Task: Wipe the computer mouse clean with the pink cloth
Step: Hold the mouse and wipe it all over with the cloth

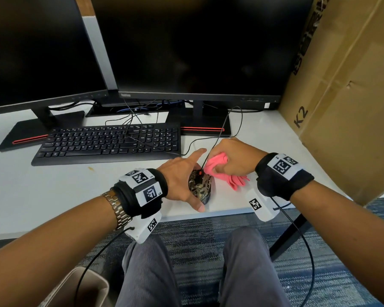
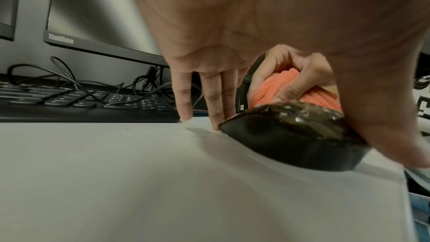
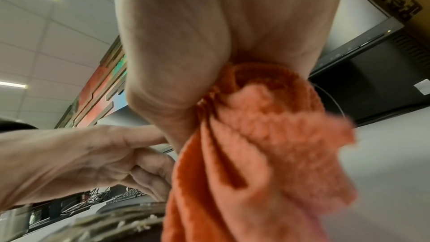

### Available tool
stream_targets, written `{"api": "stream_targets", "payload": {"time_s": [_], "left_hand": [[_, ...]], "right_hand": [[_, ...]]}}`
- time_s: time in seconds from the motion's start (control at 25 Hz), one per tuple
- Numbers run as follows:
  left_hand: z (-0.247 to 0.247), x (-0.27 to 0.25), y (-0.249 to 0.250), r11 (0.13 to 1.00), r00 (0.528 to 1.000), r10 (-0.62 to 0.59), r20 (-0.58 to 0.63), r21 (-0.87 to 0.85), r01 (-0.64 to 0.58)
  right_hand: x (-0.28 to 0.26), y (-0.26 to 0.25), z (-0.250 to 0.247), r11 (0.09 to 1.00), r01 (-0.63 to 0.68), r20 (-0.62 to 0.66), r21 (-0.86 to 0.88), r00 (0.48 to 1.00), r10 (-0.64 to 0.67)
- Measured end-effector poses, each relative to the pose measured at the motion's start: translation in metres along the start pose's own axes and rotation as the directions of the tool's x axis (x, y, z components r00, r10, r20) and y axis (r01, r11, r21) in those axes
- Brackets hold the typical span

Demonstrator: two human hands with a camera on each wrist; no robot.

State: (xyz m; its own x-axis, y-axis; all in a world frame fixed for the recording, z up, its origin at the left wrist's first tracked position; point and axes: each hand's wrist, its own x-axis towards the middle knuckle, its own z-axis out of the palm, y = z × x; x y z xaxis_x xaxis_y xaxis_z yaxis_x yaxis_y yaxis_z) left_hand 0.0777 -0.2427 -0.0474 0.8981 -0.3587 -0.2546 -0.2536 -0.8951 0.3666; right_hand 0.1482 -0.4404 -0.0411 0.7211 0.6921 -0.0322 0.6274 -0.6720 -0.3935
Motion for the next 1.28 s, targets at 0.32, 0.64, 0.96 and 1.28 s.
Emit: {"api": "stream_targets", "payload": {"time_s": [0.32,0.64,0.96,1.28], "left_hand": [[0.0,0.001,-0.001,1.0,1.0,-0.017,-0.002,0.009,0.017],[0.002,0.001,-0.003,1.0,1.0,-0.023,-0.016,0.02,0.023],[0.003,0.002,-0.004,0.999,1.0,-0.017,-0.016,0.032,0.017],[0.004,0.001,-0.007,1.0,1.0,0.001,-0.03,0.005,-0.001]], "right_hand": [[0.0,0.001,0.006,1.0,-0.002,-0.024,0.011,1.0,0.003],[-0.003,-0.001,-0.006,0.999,-0.017,0.005,0.027,1.0,0.017],[-0.005,-0.009,-0.003,0.999,-0.01,0.049,0.038,0.999,0.008],[-0.001,-0.011,-0.009,1.0,-0.002,0.028,0.016,1.0,0.002]]}}
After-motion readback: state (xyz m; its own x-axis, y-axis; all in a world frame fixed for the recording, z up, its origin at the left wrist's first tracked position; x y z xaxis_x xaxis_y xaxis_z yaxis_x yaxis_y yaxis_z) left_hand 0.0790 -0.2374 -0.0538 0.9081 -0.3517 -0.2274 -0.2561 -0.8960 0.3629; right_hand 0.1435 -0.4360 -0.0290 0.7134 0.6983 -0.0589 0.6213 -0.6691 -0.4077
